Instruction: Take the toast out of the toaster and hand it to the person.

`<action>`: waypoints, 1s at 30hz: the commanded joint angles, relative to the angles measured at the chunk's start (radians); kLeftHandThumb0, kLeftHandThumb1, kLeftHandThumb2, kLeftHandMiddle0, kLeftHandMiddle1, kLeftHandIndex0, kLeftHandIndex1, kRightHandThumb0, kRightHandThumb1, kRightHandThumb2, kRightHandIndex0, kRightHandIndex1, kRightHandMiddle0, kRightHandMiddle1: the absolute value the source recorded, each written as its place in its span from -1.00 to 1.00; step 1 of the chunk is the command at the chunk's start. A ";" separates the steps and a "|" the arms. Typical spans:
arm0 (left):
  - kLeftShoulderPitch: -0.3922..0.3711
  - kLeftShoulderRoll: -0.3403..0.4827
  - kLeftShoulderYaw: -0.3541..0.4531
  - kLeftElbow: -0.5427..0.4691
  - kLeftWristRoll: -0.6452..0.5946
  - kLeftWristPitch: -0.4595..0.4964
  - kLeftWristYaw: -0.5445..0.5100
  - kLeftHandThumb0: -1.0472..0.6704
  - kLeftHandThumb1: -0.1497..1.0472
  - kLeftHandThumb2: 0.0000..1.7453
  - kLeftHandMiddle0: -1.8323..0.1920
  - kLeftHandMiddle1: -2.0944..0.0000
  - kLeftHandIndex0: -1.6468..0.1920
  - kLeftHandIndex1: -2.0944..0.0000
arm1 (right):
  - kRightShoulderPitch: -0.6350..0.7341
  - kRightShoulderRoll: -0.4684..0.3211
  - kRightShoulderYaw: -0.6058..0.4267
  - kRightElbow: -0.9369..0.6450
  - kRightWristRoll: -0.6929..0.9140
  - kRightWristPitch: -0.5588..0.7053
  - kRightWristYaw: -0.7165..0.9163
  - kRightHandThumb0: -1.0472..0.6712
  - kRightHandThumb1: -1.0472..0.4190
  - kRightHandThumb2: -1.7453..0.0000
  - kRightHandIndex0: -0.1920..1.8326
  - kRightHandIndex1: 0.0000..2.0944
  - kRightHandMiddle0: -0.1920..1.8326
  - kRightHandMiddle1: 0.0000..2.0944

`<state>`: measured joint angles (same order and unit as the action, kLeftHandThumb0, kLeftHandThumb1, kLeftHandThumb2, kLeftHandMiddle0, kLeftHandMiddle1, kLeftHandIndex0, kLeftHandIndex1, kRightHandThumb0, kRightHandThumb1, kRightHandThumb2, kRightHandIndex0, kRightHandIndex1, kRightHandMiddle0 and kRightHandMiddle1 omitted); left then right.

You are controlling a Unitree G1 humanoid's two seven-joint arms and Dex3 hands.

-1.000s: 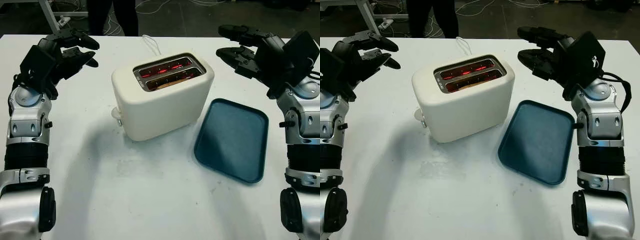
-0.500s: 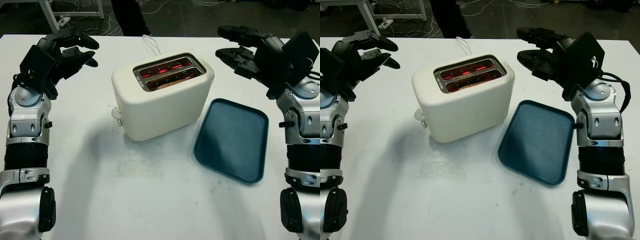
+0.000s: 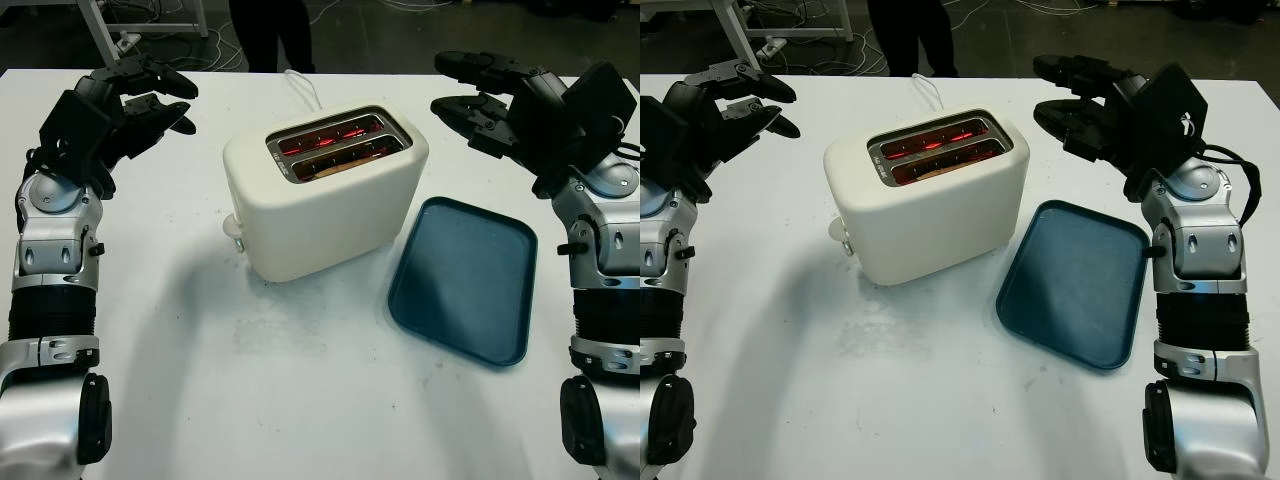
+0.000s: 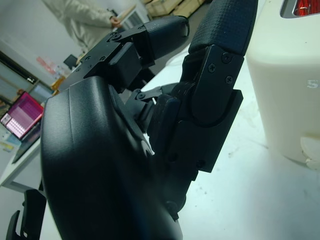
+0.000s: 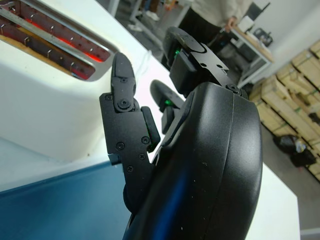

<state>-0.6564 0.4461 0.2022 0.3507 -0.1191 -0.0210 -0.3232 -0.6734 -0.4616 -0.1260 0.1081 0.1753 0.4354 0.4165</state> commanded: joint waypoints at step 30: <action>-0.003 0.018 0.015 0.064 -0.010 -0.080 -0.037 -1.00 0.78 -0.95 0.18 -0.09 0.07 0.05 | 0.006 0.001 0.004 -0.022 0.013 0.030 -0.001 -0.16 -0.83 0.75 -0.60 -0.23 -0.26 -0.96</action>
<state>-0.6538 0.4528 0.2137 0.4093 -0.1210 -0.0939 -0.3504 -0.6698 -0.4593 -0.1219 0.0803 0.1910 0.4781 0.4152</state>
